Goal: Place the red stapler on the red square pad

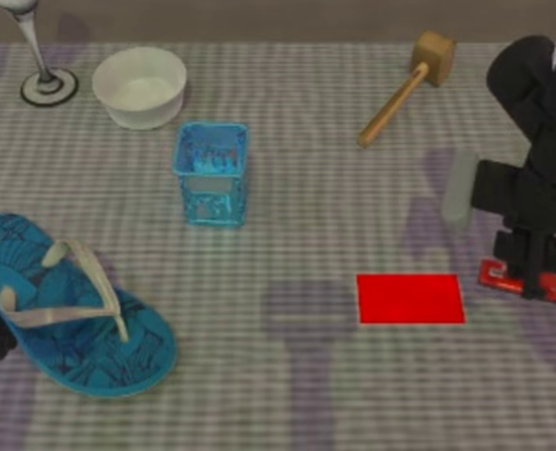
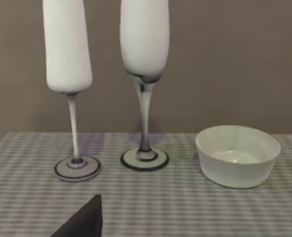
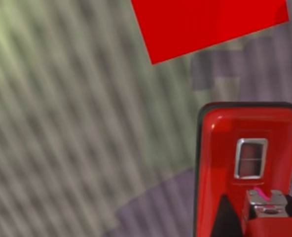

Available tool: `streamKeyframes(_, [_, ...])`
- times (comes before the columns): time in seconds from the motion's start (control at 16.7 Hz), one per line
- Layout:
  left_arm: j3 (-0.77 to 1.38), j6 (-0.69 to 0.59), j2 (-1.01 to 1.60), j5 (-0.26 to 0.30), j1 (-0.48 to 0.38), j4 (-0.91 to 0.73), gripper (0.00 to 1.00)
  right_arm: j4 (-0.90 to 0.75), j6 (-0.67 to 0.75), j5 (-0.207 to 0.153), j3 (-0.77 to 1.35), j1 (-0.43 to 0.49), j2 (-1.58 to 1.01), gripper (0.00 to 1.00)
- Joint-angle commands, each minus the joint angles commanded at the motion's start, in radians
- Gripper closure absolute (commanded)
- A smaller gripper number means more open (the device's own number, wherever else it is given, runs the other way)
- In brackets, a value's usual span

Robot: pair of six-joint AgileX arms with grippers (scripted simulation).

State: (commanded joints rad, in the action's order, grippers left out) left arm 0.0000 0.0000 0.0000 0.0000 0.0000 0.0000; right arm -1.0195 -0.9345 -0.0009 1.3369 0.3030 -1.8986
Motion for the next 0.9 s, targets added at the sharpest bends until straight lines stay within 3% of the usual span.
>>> streamKeyframes(0.24, [0.000, 0.000, 0.000, 0.000, 0.000, 0.000, 0.00, -0.143, -0.001, 0.001, 0.094, 0.004, 0.056, 1.00])
streamKeyframes(0.66, [0.000, 0.000, 0.000, 0.000, 0.000, 0.000, 0.00, -0.150, 0.011, 0.003, 0.102, 0.001, 0.058, 1.00])
streamKeyframes(0.9, [0.000, 0.000, 0.000, 0.000, 0.000, 0.000, 0.00, -0.128, 0.151, 0.022, 0.146, 0.016, 0.043, 1.00])
